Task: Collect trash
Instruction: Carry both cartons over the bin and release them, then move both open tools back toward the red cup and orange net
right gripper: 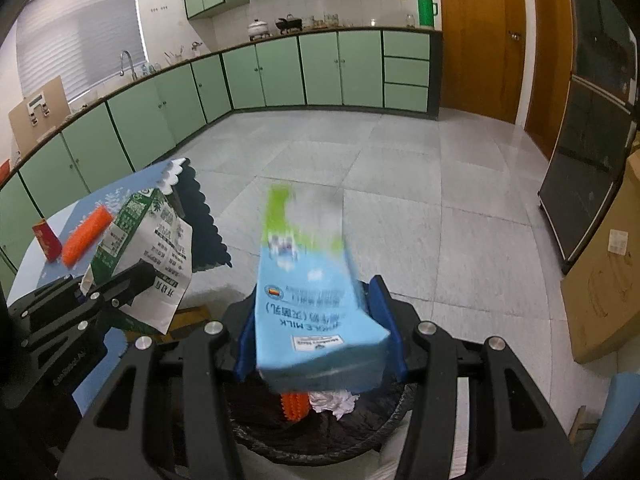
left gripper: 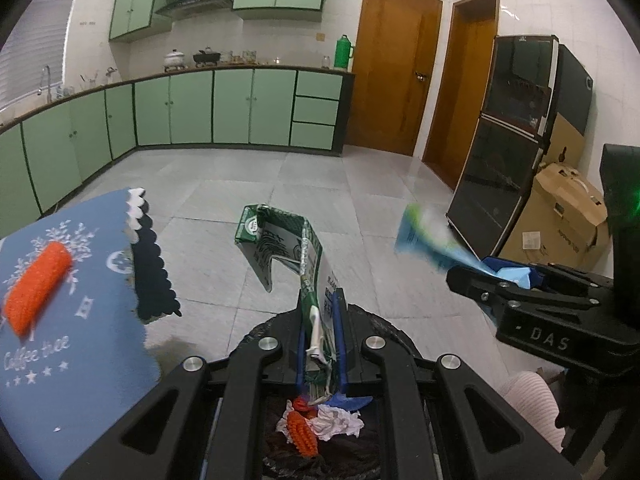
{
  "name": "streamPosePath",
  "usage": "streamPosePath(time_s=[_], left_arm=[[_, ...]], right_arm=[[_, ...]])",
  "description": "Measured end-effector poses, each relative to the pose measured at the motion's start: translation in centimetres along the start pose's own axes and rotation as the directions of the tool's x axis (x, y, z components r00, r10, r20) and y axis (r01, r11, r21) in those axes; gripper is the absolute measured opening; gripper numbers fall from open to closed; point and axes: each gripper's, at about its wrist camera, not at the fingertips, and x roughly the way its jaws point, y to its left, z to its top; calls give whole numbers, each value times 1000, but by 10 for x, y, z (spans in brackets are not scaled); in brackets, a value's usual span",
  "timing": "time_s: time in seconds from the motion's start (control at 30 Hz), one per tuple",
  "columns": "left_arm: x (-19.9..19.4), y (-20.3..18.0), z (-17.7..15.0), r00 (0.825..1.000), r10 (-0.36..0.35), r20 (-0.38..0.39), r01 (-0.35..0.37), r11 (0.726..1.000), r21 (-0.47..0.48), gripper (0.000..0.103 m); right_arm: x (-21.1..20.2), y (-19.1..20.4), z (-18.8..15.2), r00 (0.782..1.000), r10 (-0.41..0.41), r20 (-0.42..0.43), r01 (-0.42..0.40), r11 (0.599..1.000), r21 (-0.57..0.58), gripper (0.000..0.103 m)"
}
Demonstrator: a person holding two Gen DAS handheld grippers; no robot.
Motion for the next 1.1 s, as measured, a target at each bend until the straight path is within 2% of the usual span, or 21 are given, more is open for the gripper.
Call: streamPosePath(time_s=[0.1,0.13,0.17,0.23,0.3,0.37,0.43,0.57,0.77,0.93,1.1], left_arm=[[10,0,1,1000,-14,-15,14,1000,-9,12],[11,2,2,1000,-19,-13,19,1000,-14,18],[11,2,2,1000,-25,-11,25,1000,-18,31],[11,4,3,1000,-21,1,21,1000,-22,42],[11,7,3,1000,-21,2,21,999,-25,42],[9,12,3,1000,-16,1,16,999,-37,44],[6,18,5,1000,-5,7,5,999,-53,48],[-9,31,8,999,27,35,-25,997,-71,55],[-42,62,10,991,105,81,-96,989,-109,57],[-70,100,7,976,197,98,-180,971,-158,58],[-96,142,-5,949,300,96,-276,939,-206,58]], right_arm=[[10,-7,0,1000,-21,-13,21,1000,0,49],[12,-8,0,1000,-26,-16,26,1000,0,55],[14,-10,0,999,-31,-17,31,1000,1,59],[17,-14,0,999,-43,-14,44,999,8,61],[18,-18,-1,998,-55,-11,55,998,20,67],[16,-20,0,998,-60,0,60,998,34,82],[13,-19,2,998,-61,17,60,997,46,91],[9,-11,7,999,-44,26,42,998,55,92],[4,19,18,998,3,55,-4,1000,31,92],[4,59,27,996,57,67,-56,998,-17,92],[9,107,36,991,112,71,-108,992,-65,92]])
